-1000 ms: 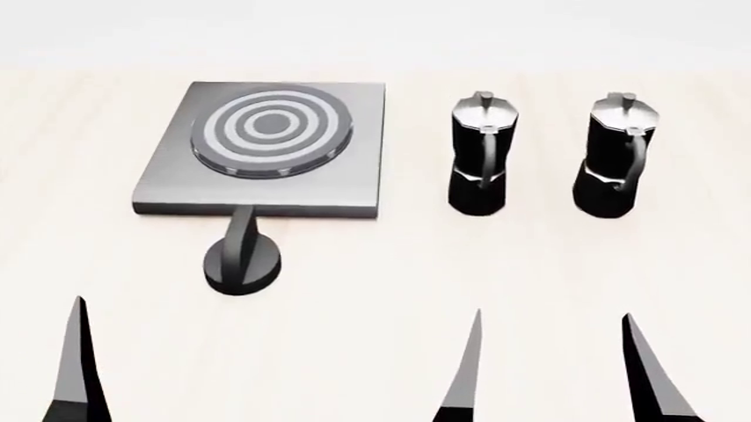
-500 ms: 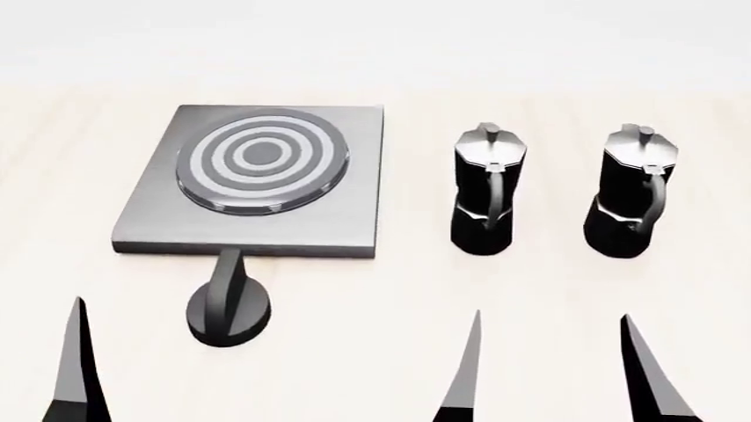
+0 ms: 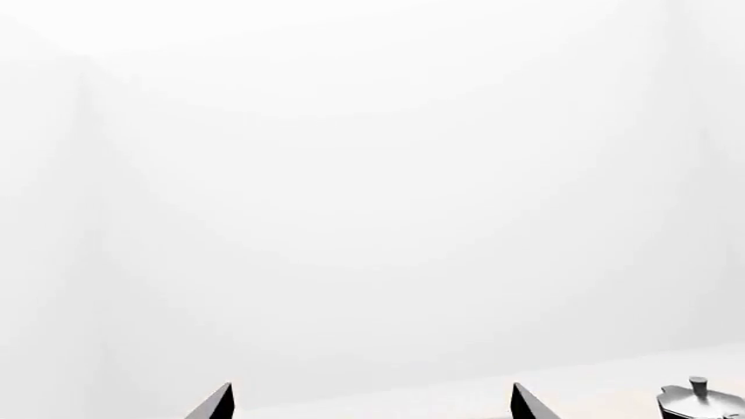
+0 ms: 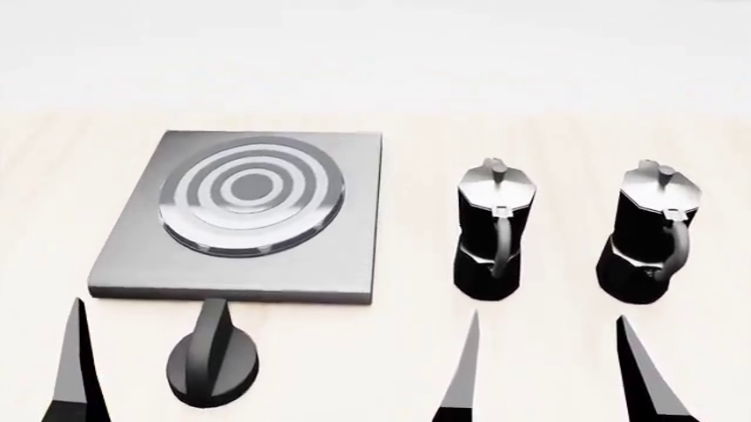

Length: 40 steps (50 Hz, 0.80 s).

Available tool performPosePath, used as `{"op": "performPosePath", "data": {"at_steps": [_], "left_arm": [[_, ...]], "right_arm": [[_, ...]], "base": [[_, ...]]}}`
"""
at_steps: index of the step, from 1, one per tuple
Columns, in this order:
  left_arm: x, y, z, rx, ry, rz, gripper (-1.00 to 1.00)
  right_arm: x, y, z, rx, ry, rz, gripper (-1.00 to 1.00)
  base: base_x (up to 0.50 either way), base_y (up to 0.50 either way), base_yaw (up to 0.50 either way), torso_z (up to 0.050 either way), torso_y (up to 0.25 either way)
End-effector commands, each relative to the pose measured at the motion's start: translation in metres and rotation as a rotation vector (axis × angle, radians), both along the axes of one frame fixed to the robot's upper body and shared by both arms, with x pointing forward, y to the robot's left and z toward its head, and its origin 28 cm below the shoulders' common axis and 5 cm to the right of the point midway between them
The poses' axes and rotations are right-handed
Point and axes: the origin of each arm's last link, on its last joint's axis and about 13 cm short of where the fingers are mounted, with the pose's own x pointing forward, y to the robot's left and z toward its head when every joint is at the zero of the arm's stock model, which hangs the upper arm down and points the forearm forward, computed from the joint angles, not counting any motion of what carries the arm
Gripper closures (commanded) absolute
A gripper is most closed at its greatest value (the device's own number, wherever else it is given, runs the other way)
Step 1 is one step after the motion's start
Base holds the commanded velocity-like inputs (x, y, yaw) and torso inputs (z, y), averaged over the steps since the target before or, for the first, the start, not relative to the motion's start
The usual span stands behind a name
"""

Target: Turn off the stove.

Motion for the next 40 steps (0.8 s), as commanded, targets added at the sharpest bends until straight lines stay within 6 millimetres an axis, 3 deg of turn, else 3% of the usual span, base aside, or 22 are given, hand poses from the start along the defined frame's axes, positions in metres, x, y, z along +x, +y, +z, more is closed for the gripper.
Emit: {"op": "performPosePath", "data": {"at_steps": [1,28,40], "left_arm": [[0.0007,0.0003,-0.0009,-0.003,0.005,0.001,-1.0],[0.0028,0.0009,-0.0046,-0.017,0.025,0.005,-1.0],[0.0037,0.0004,-0.0064,-0.012,0.035,0.005,-1.0]], "right_arm": [[-0.0003,0.0003,0.0,0.0,0.001,0.003,-1.0],[-0.0011,0.0016,-0.0004,-0.004,0.007,0.013,-1.0],[-0.0011,0.0021,-0.002,-0.009,0.015,0.02,-1.0]], "base": [[0.22,0.0,0.0,0.0,0.0],[0.21,0.0,0.0,0.0,0.001],[0.02,0.0,0.0,0.0,0.0]]}}
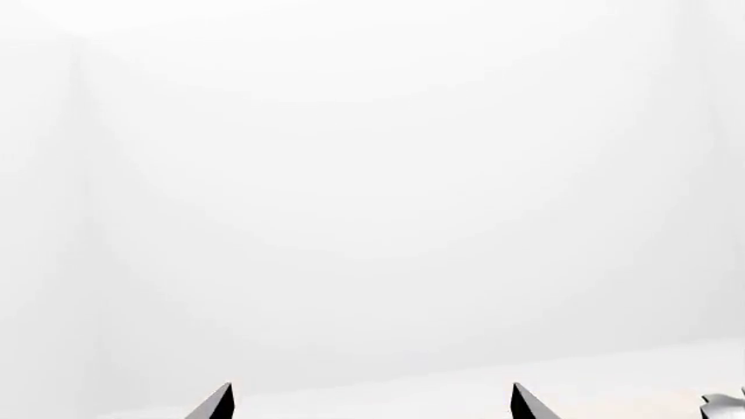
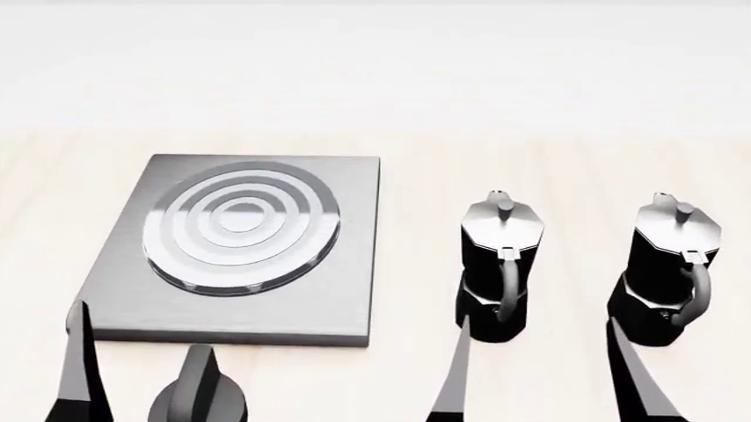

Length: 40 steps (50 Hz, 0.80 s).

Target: Turn off the stove.

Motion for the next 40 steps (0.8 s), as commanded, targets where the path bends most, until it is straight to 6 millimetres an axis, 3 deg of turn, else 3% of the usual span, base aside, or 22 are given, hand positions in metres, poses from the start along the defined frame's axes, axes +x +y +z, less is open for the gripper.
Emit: {"op": "performPosePath", "data": {"at_steps": [1,40], "left_arm": [[0.0006,-0.0002,-0.0013,0.003,0.007,0.001,-1.0],[0.0013,-0.0004,-0.0018,-0.001,0.015,-0.001,-1.0]], "right_arm": [[0.0,0.0004,-0.0012,-0.002,0.007,0.006,-1.0],[0.0012,0.0009,-0.0032,-0.004,0.015,0.016,-1.0]], "base": [[0.0,0.0,0.0,0.0,0.0],[0.0,0.0,0.0,-0.006,-0.133]]}}
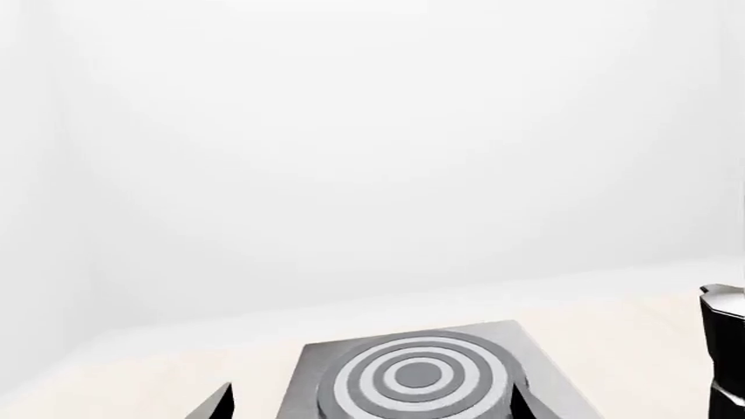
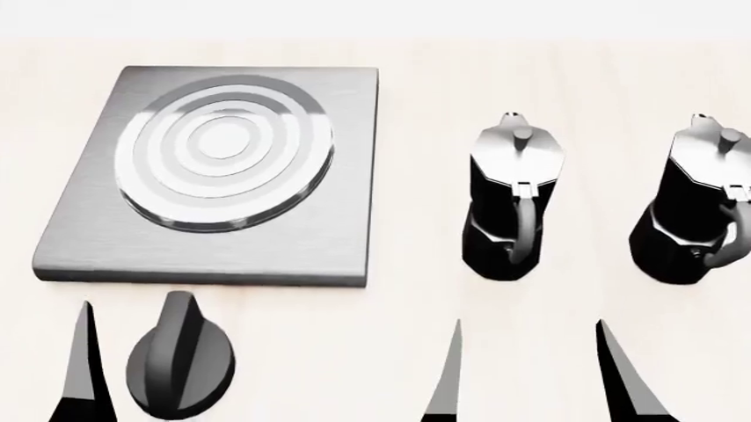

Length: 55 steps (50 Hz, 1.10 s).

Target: Turn off the stove.

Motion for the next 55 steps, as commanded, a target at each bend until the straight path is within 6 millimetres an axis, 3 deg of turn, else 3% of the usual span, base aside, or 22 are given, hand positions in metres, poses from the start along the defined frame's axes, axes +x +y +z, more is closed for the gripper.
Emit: {"op": "performPosePath", "data": {"at_steps": [1,44,55], "left_arm": [[0.0,0.0,0.0,0.0,0.0,0.0,-1.0],[-0.001,0.0,-0.002,-0.003,0.004,-0.005,-1.0],[0.003,-0.006,0.01,0.0,-0.042,-0.043,-1.0]], "right_arm": [[0.0,0.0,0.0,-0.001,-0.001,0.0,-1.0],[-0.001,0.0,0.0,-0.001,-0.002,0.009,-1.0],[0.001,0.0,-0.001,-0.001,0.002,0.011,-1.0]], "base": [[0.0,0.0,0.0,-0.006,-0.111],[0.0,0.0,0.0,-0.005,-0.105],[0.0,0.0,0.0,0.0,0.0]]}}
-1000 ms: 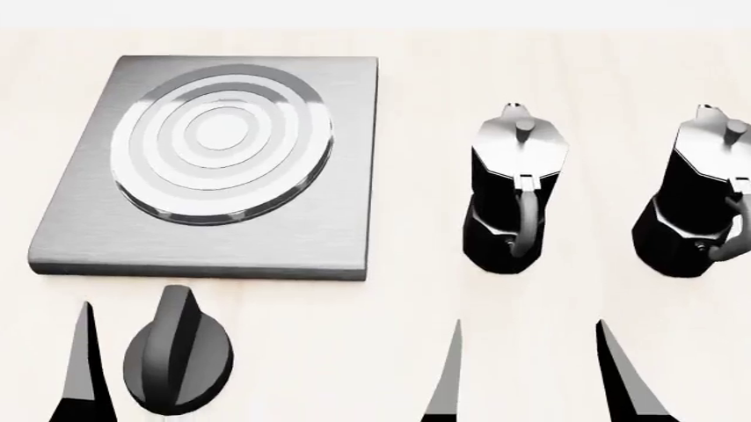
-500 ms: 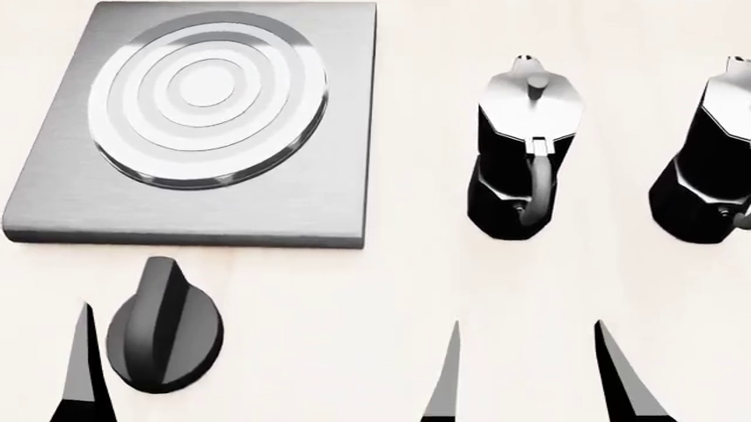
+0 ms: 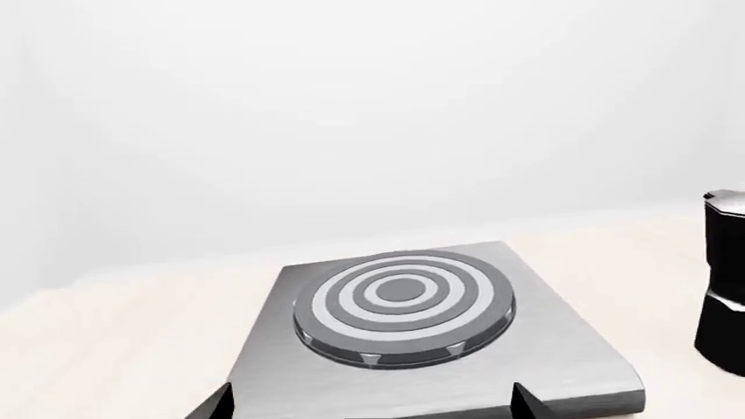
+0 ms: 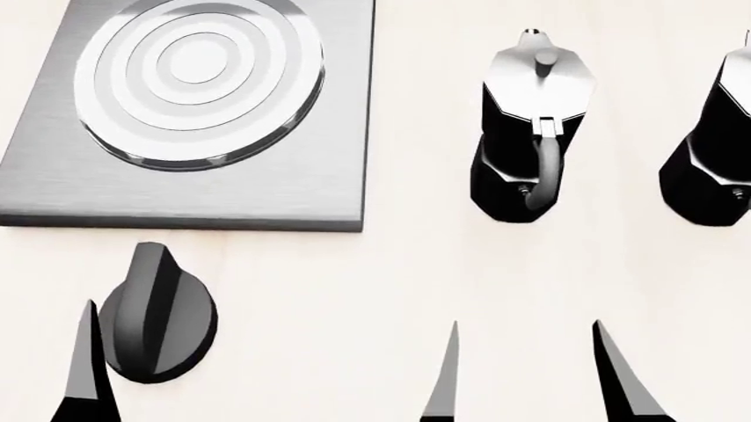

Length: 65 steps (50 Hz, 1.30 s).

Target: Turn off the stove.

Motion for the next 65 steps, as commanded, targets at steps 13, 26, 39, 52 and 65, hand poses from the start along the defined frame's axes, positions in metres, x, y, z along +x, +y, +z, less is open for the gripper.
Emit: {"op": "performPosePath", "data": {"at_steps": [13,26,39,52,65], "left_arm": [[0.009,-0.015,0.019,0.013,-0.07,-0.098,-1.0],[0.024,-0.02,0.013,-0.005,-0.057,-0.13,-1.0],[0.042,-0.02,-0.004,0.006,-0.01,-0.115,-1.0],[0.051,-0.018,-0.016,0.026,0.01,-0.069,-1.0],[0.065,-0.015,-0.037,0.024,0.068,-0.024,-1.0]], "right_arm": [[0.001,0.0,0.0,0.001,0.006,0.002,-1.0],[0.002,0.0,-0.001,0.0,0.008,0.001,-1.0],[0.002,-0.001,-0.002,-0.001,0.009,0.003,-1.0],[0.002,-0.001,-0.002,-0.003,0.012,0.005,-1.0],[0.003,0.0,-0.003,-0.003,0.017,0.008,-1.0]], "base": [[0.0,0.0,0.0,0.0,0.0],[0.0,0.0,0.0,0.0,0.0],[0.0,0.0,0.0,0.0,0.0],[0.0,0.0,0.0,0.0,0.0],[0.0,0.0,0.0,0.0,0.0]]}}
